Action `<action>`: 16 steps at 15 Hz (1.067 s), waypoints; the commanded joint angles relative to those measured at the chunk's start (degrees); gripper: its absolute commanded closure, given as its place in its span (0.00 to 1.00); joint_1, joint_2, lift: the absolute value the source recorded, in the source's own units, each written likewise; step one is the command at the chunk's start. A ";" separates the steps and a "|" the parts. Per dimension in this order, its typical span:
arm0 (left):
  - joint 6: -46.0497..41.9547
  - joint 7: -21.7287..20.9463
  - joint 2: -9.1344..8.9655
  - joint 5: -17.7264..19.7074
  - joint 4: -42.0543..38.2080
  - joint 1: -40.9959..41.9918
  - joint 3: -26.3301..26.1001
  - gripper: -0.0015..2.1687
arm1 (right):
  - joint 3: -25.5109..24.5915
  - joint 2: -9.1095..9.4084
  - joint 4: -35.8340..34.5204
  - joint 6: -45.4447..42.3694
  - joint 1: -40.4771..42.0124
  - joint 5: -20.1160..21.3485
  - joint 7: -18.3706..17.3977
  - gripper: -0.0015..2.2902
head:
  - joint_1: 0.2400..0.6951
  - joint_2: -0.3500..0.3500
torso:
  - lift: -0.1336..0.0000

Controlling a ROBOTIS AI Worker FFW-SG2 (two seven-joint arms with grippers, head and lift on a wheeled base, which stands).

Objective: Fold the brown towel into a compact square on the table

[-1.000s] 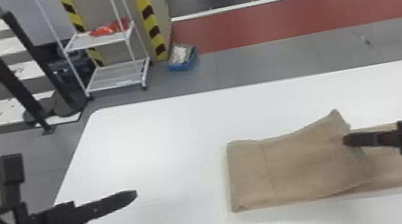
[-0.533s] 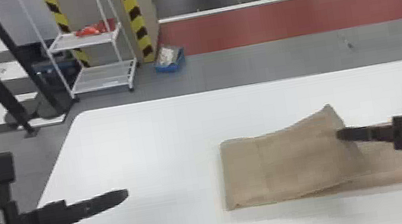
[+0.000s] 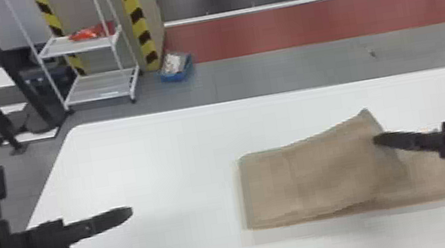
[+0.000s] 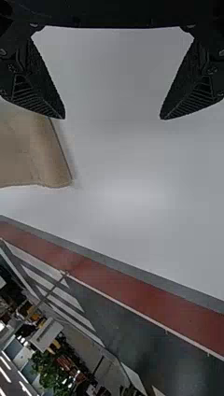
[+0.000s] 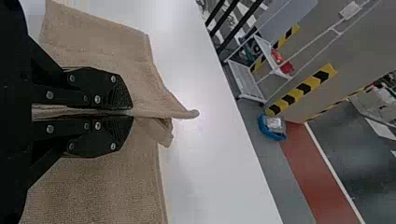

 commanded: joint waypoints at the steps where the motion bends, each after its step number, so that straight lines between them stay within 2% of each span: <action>1: -0.59 0.33 -0.14 0.04 0.73 -0.16 -0.70 0.07 | -1.81 0.31 0.94 0.09 1.26 0.18 -0.07 0.46 | 1.00 0.59 | 0.07; 2: -0.77 0.77 -0.14 -0.05 0.99 -0.16 -1.23 0.07 | -1.90 0.31 4.46 -5.18 1.96 1.15 -0.42 0.46 | 1.00 0.58 | 0.07; 3: -0.94 0.86 -0.14 -0.14 1.25 -0.42 -1.58 0.07 | -2.42 0.31 5.95 -5.71 1.26 1.33 -0.42 0.46 | 1.00 0.57 | 0.07; 7: -1.30 0.94 -0.23 -1.37 2.57 -1.65 -2.90 0.07 | -4.97 0.31 0.42 1.27 0.56 -0.87 0.37 0.46 | 1.00 0.52 | 0.07; 9: -1.65 1.30 -0.23 -1.37 3.19 -1.92 -3.42 0.07 | -7.87 0.31 1.65 0.97 0.29 -1.13 0.28 0.46 | 1.00 0.51 | 0.07; 11: -1.65 1.30 -0.23 -1.81 4.06 -2.62 -4.04 0.07 | -8.75 0.31 7.27 -5.18 0.38 -0.17 -0.07 0.46 | 1.00 0.48 | 0.07; 14: -1.65 1.65 -0.23 -2.33 4.50 -3.32 -4.83 0.07 | -9.02 0.31 7.54 -3.60 -1.20 -0.17 -0.07 0.46 | 1.00 0.45 | 0.07; 16: -1.65 1.65 -0.31 -2.95 4.50 -3.50 -5.36 0.07 | -9.28 0.31 4.72 0.27 -1.46 -0.87 0.37 0.46 | 1.00 0.44 | 0.07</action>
